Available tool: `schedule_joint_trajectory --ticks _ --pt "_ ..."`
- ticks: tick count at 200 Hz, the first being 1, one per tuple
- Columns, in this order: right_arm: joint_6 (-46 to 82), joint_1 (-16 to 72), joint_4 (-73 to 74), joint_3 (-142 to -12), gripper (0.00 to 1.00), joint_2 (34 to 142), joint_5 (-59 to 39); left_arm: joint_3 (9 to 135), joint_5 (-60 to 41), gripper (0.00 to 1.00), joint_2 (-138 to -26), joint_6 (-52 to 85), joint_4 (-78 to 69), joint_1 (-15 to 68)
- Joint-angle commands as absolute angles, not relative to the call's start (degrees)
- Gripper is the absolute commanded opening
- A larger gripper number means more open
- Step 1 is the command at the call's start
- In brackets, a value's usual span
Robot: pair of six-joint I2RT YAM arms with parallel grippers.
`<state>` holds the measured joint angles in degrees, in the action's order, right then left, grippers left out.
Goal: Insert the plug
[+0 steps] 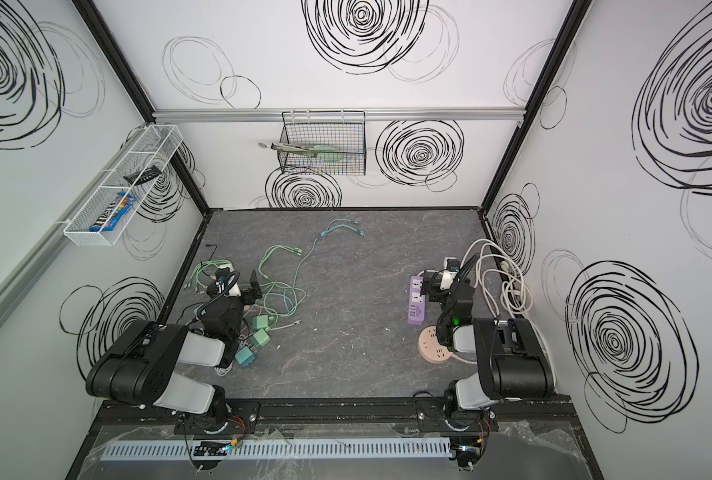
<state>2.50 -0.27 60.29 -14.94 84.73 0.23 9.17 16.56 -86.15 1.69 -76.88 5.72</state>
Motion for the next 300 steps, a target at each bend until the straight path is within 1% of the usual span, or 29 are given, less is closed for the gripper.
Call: schedule_joint_trajectory --ticks 1,36,170,189,209,222,233,243,249,256,263,271,293,300 --pt "2.66 -0.12 60.91 -15.93 0.97 84.81 0.42 9.67 16.22 0.96 -85.80 1.41 -80.95 5.37" --pt "2.72 -0.14 60.91 -15.99 0.97 84.83 0.40 9.44 14.00 0.96 -85.69 2.10 -81.12 4.25" --pt "2.46 -0.41 60.65 -16.43 0.97 84.49 -0.43 9.31 12.96 0.96 -85.48 1.86 -81.08 4.13" --pt "2.95 -0.40 49.59 -21.22 0.97 82.03 0.19 8.59 12.47 0.96 -83.24 1.49 -80.63 4.22" --pt "3.59 -0.31 40.80 -26.05 0.97 80.24 2.83 9.06 13.89 0.96 -77.95 1.88 -75.15 4.28" --pt "4.92 -0.19 38.67 -27.27 0.97 78.86 5.25 11.06 17.84 0.96 -75.03 2.36 -69.10 4.85" --pt "5.86 -0.20 37.41 -28.12 0.97 77.57 5.85 13.29 22.75 0.96 -73.02 2.38 -64.15 6.18" --pt "7.40 -0.28 35.59 -29.23 0.97 76.64 6.32 15.83 29.98 0.96 -71.53 2.99 -59.01 8.36" --pt "8.56 -0.29 34.34 -30.01 0.97 76.32 6.48 17.64 35.13 0.96 -70.73 5.26 -55.16 9.70" --pt "10.23 -0.31 32.68 -31.10 0.97 76.07 6.67 19.48 37.84 0.96 -69.86 9.38 -50.84 10.86" --pt "12.23 -0.43 30.70 -32.32 0.97 75.96 6.76 20.85 38.29 0.96 -69.02 13.65 -47.21 11.81" --pt "13.82 -0.57 28.40 -33.70 0.97 76.18 6.34 21.71 36.61 0.96 -68.26 17.40 -44.70 13.02" --pt "18.72 -0.79 22.11 -36.96 0.97 76.39 5.74 22.99 33.89 0.96 -67.59 23.51 -43.06 18.45" --pt "22.08 -1.06 20.41 -37.45 0.97 76.38 6.51 23.79 32.76 0.96 -67.63 24.25 -41.80 20.46"
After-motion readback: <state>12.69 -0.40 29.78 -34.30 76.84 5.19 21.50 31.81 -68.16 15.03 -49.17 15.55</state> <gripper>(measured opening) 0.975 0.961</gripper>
